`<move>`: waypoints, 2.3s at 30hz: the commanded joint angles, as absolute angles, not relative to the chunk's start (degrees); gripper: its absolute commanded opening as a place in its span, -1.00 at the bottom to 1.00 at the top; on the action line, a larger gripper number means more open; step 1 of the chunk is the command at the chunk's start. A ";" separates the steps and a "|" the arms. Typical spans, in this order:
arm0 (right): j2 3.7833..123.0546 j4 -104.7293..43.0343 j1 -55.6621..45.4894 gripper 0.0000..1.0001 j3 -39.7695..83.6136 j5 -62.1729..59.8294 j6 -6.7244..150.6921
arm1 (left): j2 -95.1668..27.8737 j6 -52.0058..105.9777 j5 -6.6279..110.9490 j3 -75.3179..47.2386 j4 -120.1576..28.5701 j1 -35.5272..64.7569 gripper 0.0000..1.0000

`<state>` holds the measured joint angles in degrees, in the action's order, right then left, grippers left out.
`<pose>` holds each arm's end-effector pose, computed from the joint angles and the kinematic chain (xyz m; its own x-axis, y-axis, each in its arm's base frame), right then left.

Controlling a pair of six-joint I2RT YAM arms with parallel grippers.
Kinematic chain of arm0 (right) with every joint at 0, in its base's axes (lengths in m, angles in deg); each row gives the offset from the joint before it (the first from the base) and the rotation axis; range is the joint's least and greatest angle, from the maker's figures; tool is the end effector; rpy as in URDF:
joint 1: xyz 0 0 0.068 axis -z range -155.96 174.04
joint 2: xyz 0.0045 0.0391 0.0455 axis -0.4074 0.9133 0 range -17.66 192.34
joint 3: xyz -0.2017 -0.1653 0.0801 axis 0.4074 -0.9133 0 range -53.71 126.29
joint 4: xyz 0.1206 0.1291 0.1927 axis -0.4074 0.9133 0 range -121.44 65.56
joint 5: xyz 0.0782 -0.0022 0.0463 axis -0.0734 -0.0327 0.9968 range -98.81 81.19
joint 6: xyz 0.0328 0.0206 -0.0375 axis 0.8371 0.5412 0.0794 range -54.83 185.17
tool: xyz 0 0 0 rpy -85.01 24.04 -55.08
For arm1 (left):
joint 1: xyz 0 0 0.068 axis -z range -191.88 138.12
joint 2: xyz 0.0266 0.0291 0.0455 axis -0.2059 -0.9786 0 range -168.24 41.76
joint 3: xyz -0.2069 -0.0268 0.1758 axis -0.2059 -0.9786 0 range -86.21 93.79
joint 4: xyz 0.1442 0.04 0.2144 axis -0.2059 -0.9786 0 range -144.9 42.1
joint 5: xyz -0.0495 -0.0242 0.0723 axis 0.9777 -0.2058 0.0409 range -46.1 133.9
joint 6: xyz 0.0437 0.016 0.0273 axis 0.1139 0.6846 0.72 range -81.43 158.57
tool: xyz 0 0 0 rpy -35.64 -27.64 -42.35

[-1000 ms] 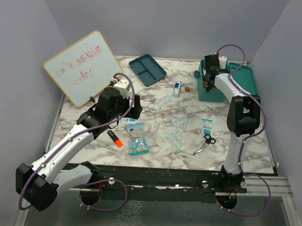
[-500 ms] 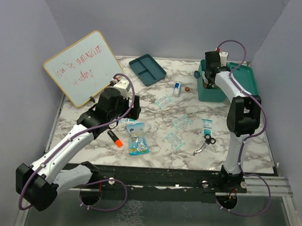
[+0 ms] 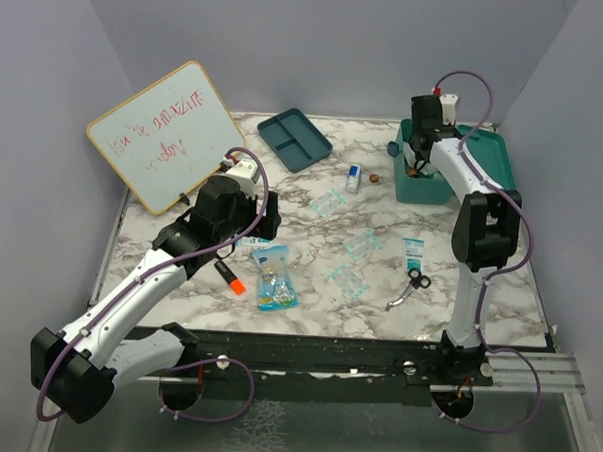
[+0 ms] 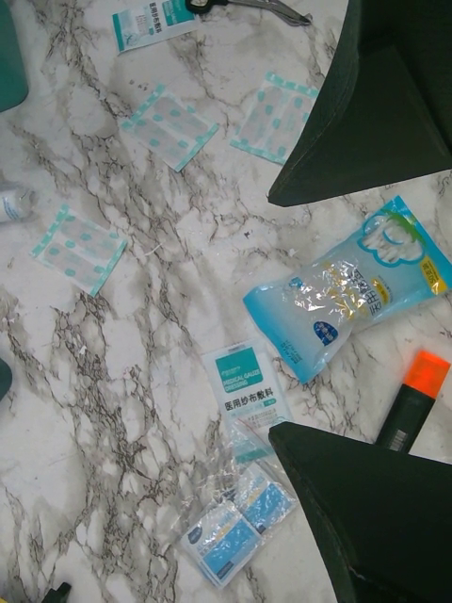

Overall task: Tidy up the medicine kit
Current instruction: Place the medical item at the medicine box, then pick up the medical item at the center of the board.

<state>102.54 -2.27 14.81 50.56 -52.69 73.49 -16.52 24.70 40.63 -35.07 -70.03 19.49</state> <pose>0.4731 0.0518 0.2615 -0.6387 0.0019 -0.7695 0.4646 0.7981 -0.3837 0.1951 -0.1165 0.3135 -0.5197 0.0366 -0.8536 0.3633 0.9137 -0.1820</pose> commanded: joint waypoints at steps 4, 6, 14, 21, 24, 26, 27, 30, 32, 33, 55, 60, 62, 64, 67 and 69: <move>105.93 -2.03 15.34 -0.51 54.68 -46.81 73.16 | -15.72 25.38 39.16 -35.31 -70.28 19.76 0.98; 104.53 -2.02 15.34 -0.38 54.49 -45.30 73.17 | -15.73 25.38 39.08 -35.32 -70.35 19.76 0.98; 97.49 -0.37 15.34 -0.06 52.26 -36.45 73.98 | -16.57 25.29 39.37 -35.15 -70.56 19.76 0.98; 88.66 0.87 15.34 0.01 45.64 -26.07 77.70 | -17.45 24.97 37.75 -34.72 -71.42 19.74 0.98; 83.41 -0.34 15.34 0.01 40.24 -19.02 80.78 | -17.59 24.64 37.52 -34.87 -71.54 19.76 0.98; 79.66 -2.21 15.34 0.01 35.57 -12.83 82.85 | -17.79 24.44 38.41 -35.13 -71.54 19.76 0.98; 77.69 -2.86 15.26 0.01 33.19 -10.44 83.84 | -18.03 24.12 39.02 -35.26 -71.54 19.73 0.98; 72.18 -5.01 14.85 0.01 25.71 -4.32 86.27 | -18.94 21.88 41.57 -35.79 -72.00 19.76 0.98; 68.50 -6.60 14.40 0.00 21.57 -1.05 87.62 | -19.71 19.55 42.59 -35.92 -73.40 19.74 0.98; 66.73 -7.23 14.05 0.00 19.79 0.41 88.08 | -20.16 18.45 42.72 -35.98 -74.32 19.75 0.98; 49.84 -13.40 11.20 -0.04 0.31 9.76 91.09 | -37.82 7.69 46.29 -40.68 -74.18 19.67 0.27; 49.57 -13.74 11.12 -0.04 0.32 10.36 91.29 | -37.63 7.29 45.37 -41.21 -73.93 19.67 0.26; 49.57 -14.80 11.12 -0.04 -0.86 10.76 92.22 | -38.37 7.11 45.95 -41.45 -73.68 19.67 0.26; 49.66 -16.52 11.08 -0.05 -2.42 12.13 93.51 | -39.05 7.10 46.85 -41.54 -73.42 19.67 0.26; 49.86 -18.25 10.32 -0.05 -4.04 12.61 94.94 | -39.48 6.93 47.14 -41.66 -72.89 19.67 0.23; 50.07 -18.59 9.38 -0.05 -4.28 12.16 95.28 | -39.66 6.80 47.53 -41.69 -72.31 19.67 0.14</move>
